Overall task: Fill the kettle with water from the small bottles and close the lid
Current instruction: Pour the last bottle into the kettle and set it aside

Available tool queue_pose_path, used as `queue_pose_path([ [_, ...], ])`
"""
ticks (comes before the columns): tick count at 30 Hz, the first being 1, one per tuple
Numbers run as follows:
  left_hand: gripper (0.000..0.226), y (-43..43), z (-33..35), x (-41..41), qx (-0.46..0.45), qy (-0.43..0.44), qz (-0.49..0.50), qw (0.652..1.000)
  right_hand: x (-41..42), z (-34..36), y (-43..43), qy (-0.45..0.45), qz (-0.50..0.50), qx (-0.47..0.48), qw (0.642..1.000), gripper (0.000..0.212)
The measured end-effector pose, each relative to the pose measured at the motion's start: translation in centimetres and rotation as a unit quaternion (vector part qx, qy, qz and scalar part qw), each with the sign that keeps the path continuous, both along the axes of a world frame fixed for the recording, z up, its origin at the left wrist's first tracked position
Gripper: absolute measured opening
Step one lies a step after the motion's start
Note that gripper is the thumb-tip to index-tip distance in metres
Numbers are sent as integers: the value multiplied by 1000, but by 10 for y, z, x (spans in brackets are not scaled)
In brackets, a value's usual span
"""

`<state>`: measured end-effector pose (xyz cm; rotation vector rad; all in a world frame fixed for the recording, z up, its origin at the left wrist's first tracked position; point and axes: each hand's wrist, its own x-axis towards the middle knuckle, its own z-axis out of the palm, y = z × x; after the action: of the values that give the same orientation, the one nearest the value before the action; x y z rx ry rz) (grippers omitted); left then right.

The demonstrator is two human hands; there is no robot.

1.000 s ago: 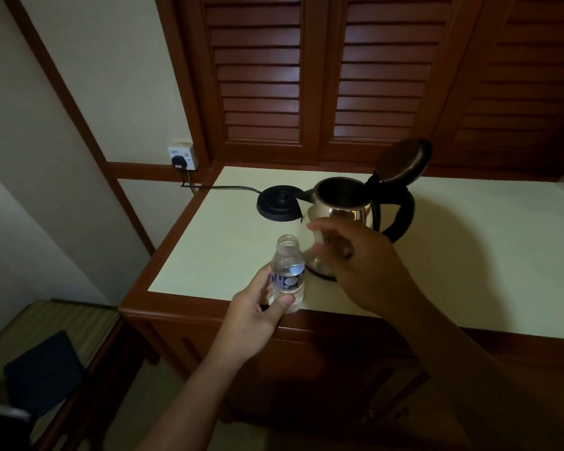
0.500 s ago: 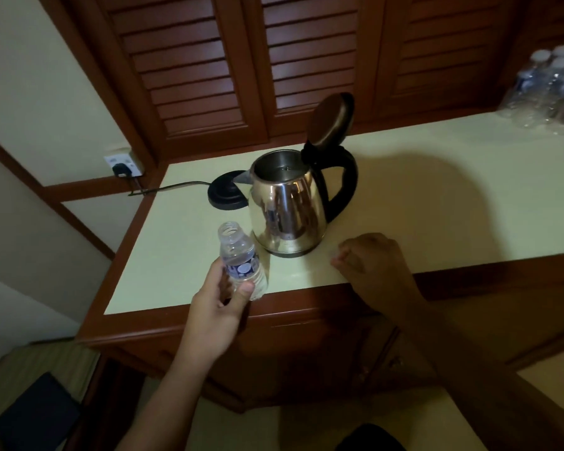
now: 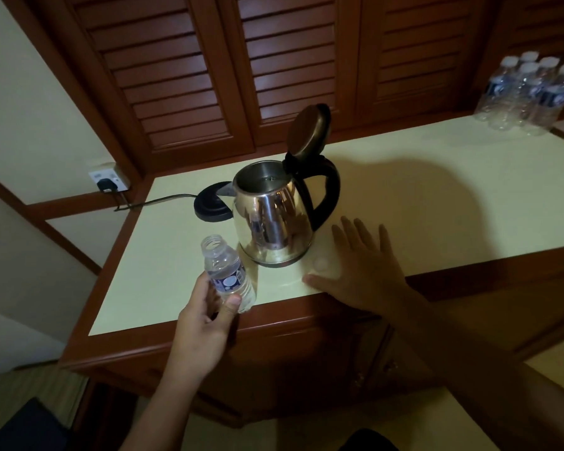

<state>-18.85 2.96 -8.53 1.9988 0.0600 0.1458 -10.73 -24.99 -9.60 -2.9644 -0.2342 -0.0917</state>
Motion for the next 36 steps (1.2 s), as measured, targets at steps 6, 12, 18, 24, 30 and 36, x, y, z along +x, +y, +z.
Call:
queue_pose_path([
  [6,46,-2,1,-1,-1,1,3,1000,3,-5,-3,45,22,-2,999,124],
  [12,44,-6,8,1,-20,4,14,1000,4,-6,-2,49,26,-19,998,123],
  [18,43,-8,22,7,-27,-20,22,999,4,-6,-2,44,23,-23,999,122],
  [24,46,1,64,30,13,-67,38,997,6,-7,-2,41,26,-26,998,121],
  [30,44,6,103,60,78,-92,58,991,5,-7,-2,38,28,-28,998,120],
  [36,49,18,120,88,263,-120,56,956,4,-7,-1,33,28,-36,998,119],
])
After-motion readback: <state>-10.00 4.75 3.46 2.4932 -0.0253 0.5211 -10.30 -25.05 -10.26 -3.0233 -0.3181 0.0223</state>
